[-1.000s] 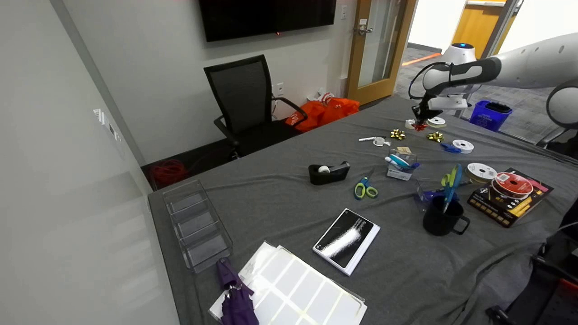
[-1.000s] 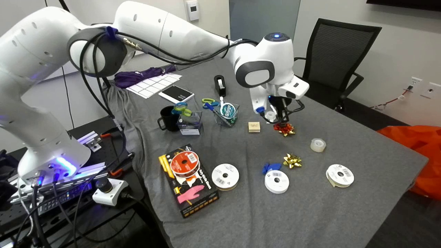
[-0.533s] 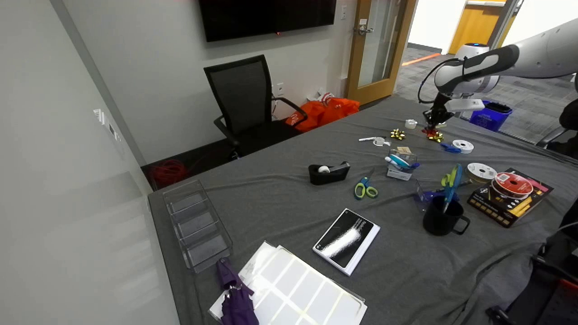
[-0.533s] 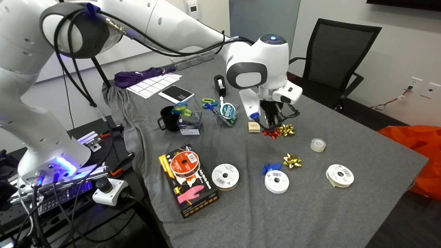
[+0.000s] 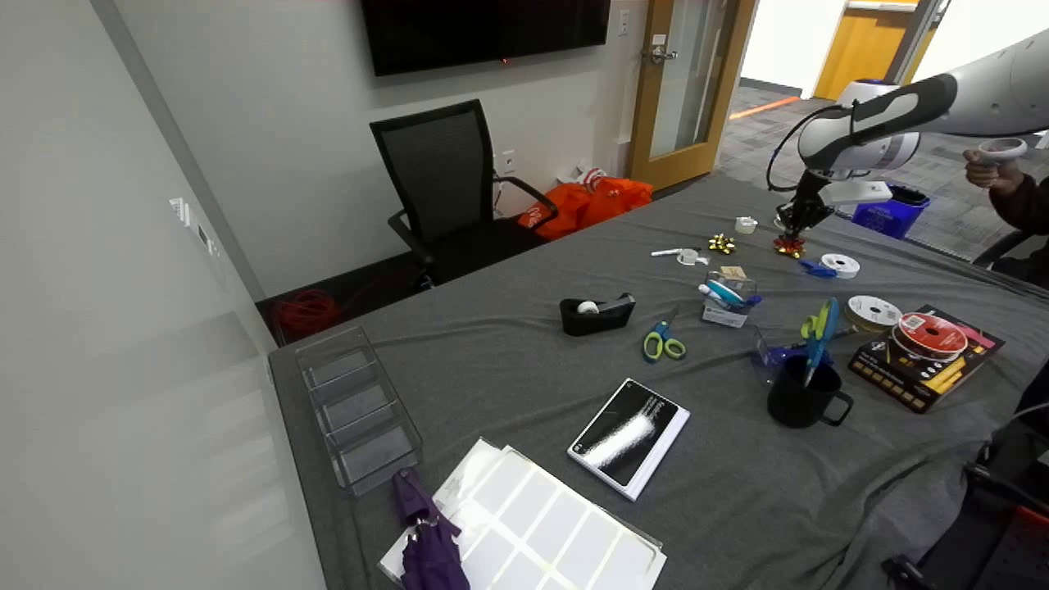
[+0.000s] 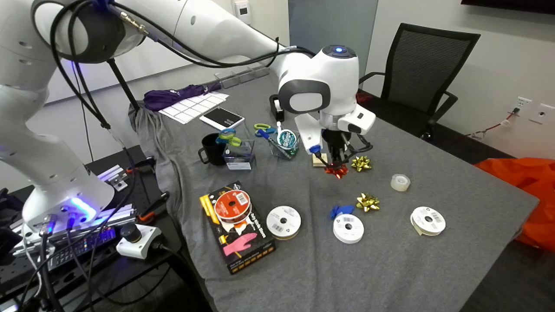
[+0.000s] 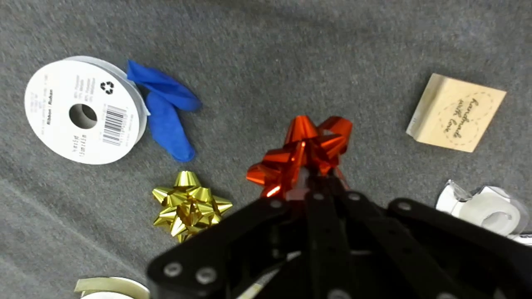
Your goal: Put the red ribbon on top of the red disc.
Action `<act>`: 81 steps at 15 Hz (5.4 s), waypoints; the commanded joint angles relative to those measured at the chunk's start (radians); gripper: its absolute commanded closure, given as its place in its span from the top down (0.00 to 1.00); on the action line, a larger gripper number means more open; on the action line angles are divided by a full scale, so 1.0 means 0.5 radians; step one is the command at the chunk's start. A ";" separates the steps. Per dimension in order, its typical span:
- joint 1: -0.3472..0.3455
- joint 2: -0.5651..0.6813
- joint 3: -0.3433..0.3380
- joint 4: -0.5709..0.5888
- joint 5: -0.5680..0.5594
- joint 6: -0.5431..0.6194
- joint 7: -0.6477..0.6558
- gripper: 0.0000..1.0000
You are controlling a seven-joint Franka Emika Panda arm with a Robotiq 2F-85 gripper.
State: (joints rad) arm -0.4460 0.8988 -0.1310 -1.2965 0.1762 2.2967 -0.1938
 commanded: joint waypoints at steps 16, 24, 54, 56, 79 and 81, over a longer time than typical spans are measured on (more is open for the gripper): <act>-0.408 -0.798 0.393 -1.516 0.023 0.831 -1.564 0.00; -0.354 -1.355 0.328 -2.035 0.250 0.638 -1.831 0.00; -0.041 -1.544 -0.314 -2.450 0.055 0.689 -2.410 0.28; -0.044 -1.544 -0.309 -2.448 0.077 0.692 -2.421 0.41; -0.038 -1.497 -0.318 -2.441 -0.024 0.539 -2.428 1.00; -0.044 -1.514 -0.316 -2.450 -0.014 0.547 -2.448 1.00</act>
State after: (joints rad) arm -0.4735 0.1498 -0.2749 -2.5139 0.1743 2.5755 -1.3876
